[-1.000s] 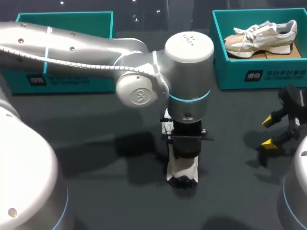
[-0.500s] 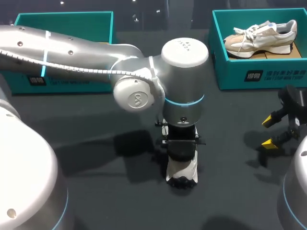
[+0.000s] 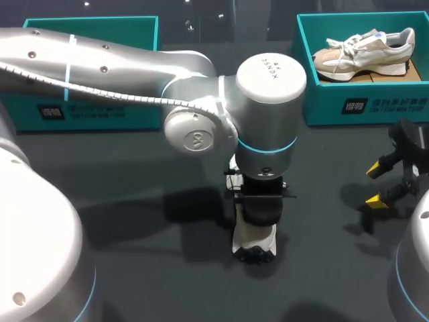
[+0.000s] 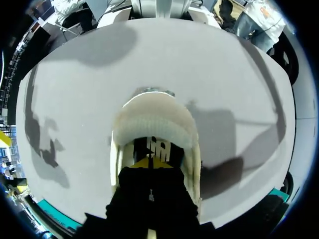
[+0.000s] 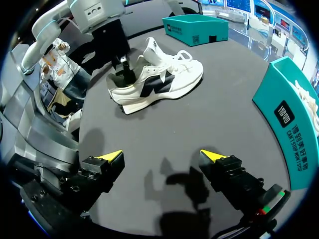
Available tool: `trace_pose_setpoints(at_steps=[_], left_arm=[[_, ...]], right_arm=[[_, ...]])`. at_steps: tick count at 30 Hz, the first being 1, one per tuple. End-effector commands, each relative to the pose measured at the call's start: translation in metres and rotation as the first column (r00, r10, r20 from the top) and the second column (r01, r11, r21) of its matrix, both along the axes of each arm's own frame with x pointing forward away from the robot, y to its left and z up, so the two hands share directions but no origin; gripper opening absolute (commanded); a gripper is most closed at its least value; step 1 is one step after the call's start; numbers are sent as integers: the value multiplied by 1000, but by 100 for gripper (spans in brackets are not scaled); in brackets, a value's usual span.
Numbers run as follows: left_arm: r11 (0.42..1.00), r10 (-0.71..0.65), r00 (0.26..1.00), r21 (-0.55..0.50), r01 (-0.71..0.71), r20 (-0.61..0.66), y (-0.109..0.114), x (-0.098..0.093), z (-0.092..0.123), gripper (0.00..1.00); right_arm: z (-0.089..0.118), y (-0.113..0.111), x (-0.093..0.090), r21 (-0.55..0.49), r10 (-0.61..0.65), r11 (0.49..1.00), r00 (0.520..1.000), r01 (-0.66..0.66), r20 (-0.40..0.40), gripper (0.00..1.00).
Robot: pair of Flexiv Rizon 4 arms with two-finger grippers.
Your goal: Take the shoe out of the shoebox, open the shoe tongue, remove and reinsert the insole, then place the shoe into the shoebox
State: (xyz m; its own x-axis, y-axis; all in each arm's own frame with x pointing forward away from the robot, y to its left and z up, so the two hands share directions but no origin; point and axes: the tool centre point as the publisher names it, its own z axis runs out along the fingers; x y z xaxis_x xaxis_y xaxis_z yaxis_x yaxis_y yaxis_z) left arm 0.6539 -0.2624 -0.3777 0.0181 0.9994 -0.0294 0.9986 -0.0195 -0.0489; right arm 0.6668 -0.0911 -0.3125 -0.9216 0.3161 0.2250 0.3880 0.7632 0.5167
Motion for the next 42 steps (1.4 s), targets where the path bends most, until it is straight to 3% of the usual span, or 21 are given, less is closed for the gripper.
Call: trace_pose_setpoints(at_steps=[1, 8, 14, 28, 36, 42], left_arm=[[1000, -5, 1000, 20, 5, 26, 7, -4, 7, 0], [989, -3, 1000, 149, -1, 28, 10, 0, -24, 0], [988, 30, 999, 149, -35, 34, 9, 4, -43, 0], [994, 109, 979, -37, -105, 171, 21, 17, 24, 0], [979, 183, 960, -123, -160, 211, 13, 39, 34, 0], [980, 180, 962, -126, -156, 205, 4, 46, 31, 0]], right_arm=[[0, 0, -2, -3, -1, 1000, 1000, 1, 2, 100], [0, 0, -2, -3, -1, 1000, 1000, 1, 2, 100], [0, 0, -2, -3, -1, 1000, 1000, 1, 2, 100], [0, 0, -2, -3, -1, 1000, 1000, 1, 2, 100], [0, 0, -2, -3, -1, 1000, 1000, 1, 2, 100], [0, 0, -2, -3, -1, 1000, 1000, 1, 2, 100]])
